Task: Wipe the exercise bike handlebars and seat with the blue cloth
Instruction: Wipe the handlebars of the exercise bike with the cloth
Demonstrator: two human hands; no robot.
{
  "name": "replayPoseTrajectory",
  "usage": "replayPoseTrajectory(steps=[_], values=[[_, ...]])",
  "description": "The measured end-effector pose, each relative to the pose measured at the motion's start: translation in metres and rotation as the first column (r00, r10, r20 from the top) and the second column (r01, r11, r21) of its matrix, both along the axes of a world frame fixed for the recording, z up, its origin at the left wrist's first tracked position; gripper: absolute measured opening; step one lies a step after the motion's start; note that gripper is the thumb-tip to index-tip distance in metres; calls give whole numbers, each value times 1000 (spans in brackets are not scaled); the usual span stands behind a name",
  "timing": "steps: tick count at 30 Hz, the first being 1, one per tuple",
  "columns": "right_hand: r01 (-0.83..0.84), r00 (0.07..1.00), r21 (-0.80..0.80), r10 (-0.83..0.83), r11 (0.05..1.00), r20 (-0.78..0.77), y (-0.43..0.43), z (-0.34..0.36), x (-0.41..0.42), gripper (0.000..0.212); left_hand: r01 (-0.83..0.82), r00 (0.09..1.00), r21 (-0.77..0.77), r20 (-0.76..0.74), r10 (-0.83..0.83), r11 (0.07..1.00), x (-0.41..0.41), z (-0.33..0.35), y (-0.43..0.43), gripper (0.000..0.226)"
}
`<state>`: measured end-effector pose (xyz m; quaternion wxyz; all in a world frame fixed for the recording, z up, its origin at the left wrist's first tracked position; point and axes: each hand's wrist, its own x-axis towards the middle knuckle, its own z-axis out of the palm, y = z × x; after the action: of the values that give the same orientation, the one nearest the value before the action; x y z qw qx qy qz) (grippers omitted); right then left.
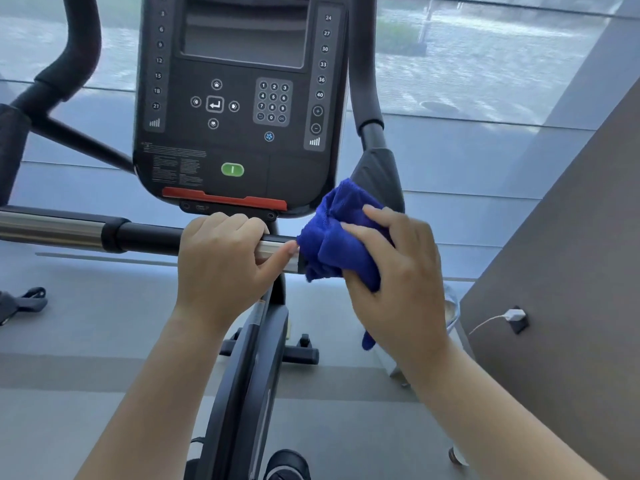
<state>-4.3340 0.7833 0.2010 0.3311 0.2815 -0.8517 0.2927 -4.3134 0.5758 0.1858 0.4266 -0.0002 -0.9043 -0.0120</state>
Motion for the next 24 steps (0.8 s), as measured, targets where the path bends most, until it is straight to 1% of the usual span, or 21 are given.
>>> replayPoseTrajectory(steps=[2,5,10,12,14,16,18,21,24], values=[[22,1000,18,-22,1000,-8,0,-8,6,39,29,1000,7,-1,-29,1000,0,0,-2,63],[24,1000,24,-24,999,-12,0,-1,-5,40,40,999,18,14,-40,999,0,0,-3,62],[69,997,-78,-65,995,49,-4,29,-48,45,35,999,19,41,-36,999,1,0,-3,63],[85,993,-111,-75,990,95,-3,44,-76,37,36,999,17,40,-37,999,1,1,-3,63],[140,986,-110,-129,984,109,-8,58,-102,27,30,999,19,27,-31,999,1,0,-3,64],[197,979,-20,-195,980,62,-18,68,-121,31,22,1000,20,13,-22,1000,1,0,-3,64],[190,981,84,-192,978,15,-29,76,-131,35,17,1000,18,13,-17,1000,0,0,-3,65],[90,994,216,-100,972,38,-32,82,-137,30,12,1000,17,13,-12,1000,0,0,-2,66],[-35,996,271,10,962,93,-24,79,-130,24,6,1000,17,15,-6,1000,0,0,-2,66]])
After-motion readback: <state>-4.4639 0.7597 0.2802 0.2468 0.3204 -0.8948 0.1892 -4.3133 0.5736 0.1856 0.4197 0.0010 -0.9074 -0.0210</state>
